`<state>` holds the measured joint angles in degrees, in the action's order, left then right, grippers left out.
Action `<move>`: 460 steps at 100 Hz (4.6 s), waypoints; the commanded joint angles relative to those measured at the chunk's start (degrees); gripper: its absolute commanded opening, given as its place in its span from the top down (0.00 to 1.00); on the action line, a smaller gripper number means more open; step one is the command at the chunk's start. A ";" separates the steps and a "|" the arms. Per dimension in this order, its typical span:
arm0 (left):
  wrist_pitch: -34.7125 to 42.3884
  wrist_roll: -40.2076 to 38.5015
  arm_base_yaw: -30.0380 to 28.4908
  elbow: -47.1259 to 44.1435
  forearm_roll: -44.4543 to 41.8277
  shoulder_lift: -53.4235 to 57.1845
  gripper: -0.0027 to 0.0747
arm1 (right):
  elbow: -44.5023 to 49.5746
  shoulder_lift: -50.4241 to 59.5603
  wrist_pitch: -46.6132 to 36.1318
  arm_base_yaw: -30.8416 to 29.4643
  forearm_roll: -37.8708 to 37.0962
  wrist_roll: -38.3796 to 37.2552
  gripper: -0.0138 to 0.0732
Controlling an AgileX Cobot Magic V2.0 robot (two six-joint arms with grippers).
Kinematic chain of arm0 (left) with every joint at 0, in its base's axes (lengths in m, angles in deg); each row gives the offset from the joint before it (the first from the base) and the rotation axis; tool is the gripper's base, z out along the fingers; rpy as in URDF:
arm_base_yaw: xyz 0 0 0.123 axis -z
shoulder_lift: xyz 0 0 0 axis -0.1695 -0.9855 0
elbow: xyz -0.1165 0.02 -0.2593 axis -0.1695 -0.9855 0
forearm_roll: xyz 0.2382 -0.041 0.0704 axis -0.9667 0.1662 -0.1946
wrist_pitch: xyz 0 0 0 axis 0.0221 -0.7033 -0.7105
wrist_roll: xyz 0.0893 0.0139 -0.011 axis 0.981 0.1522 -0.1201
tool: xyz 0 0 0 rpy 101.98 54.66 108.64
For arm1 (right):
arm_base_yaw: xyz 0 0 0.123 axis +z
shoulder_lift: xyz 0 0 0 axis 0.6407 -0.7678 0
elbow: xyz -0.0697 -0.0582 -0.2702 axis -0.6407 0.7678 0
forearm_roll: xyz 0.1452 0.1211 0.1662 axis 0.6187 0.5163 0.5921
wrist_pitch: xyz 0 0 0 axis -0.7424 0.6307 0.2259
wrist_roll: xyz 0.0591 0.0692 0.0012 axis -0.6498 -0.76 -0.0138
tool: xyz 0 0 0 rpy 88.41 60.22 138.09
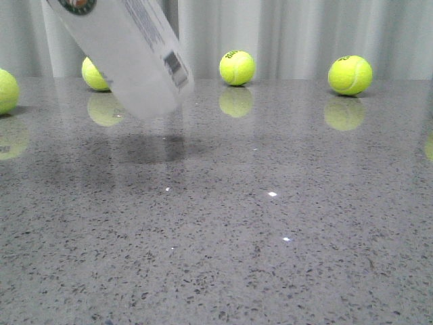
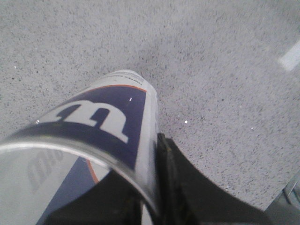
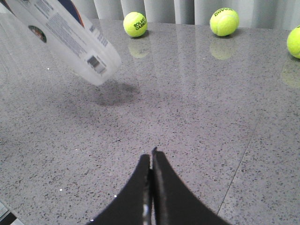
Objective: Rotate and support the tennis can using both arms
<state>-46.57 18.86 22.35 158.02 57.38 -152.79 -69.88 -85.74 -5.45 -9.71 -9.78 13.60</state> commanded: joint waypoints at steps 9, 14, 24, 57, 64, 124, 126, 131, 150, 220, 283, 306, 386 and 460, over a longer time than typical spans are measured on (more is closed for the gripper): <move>-0.55 -1.12 2.14 1.85 -0.82 -1.17 0.99 | -1.29 -0.77 -3.98 -0.39 -0.05 0.67 0.91; -0.55 -1.12 2.14 1.87 -0.82 -2.00 0.99 | -1.29 -0.77 -3.98 -0.39 -0.05 0.67 0.91; -0.55 -1.01 2.14 1.87 -0.68 -3.19 0.99 | -1.29 -0.77 -3.98 -0.39 -0.05 0.67 0.91; -0.55 0.73 2.14 1.97 0.78 -3.45 0.75 | -1.29 -0.77 -3.98 -0.39 -0.05 0.67 0.91; -0.55 0.73 2.14 1.97 0.91 -3.45 0.60 | -1.29 -0.77 -3.98 -0.39 -0.05 0.67 0.91; 11.30 0.73 1.92 4.12 0.74 -3.84 0.37 | -1.29 -0.77 -3.98 -0.39 -0.05 0.67 0.91; 11.30 0.73 1.92 4.27 0.76 -3.96 0.37 | -1.29 -0.77 -3.98 -0.39 -0.05 0.67 0.91; 11.30 0.73 1.89 4.91 0.66 -4.34 0.37 | -1.29 -0.77 -3.98 -0.39 -0.05 0.67 0.91; 11.20 0.73 1.89 6.32 -0.02 -6.28 0.37 | -1.29 -0.77 -3.98 -0.39 -0.05 0.67 0.91; 17.13 -1.30 1.99 5.91 -4.64 -3.61 0.49 | -1.29 -0.77 -3.98 -0.39 -0.05 0.67 0.91; 37.66 -17.62 1.99 -18.59 -22.14 17.13 0.99 | -1.29 -0.77 -3.98 -0.39 -0.05 0.67 0.91; 39.17 -25.44 1.99 -30.60 -27.33 26.63 0.99 | -1.29 -0.77 -3.98 -0.39 -0.05 0.67 0.91; 41.20 -25.34 1.99 -58.50 -25.13 54.21 0.99 | -1.29 -0.77 -3.98 -0.39 -0.05 0.67 0.91; 71.05 -4.09 -12.71 -79.49 -8.46 68.63 0.99 | -1.29 -0.77 -3.98 -0.39 -0.05 0.67 0.91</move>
<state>14.18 7.25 13.36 80.17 42.75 -85.21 -69.88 -85.74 -5.45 -9.71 -9.78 13.60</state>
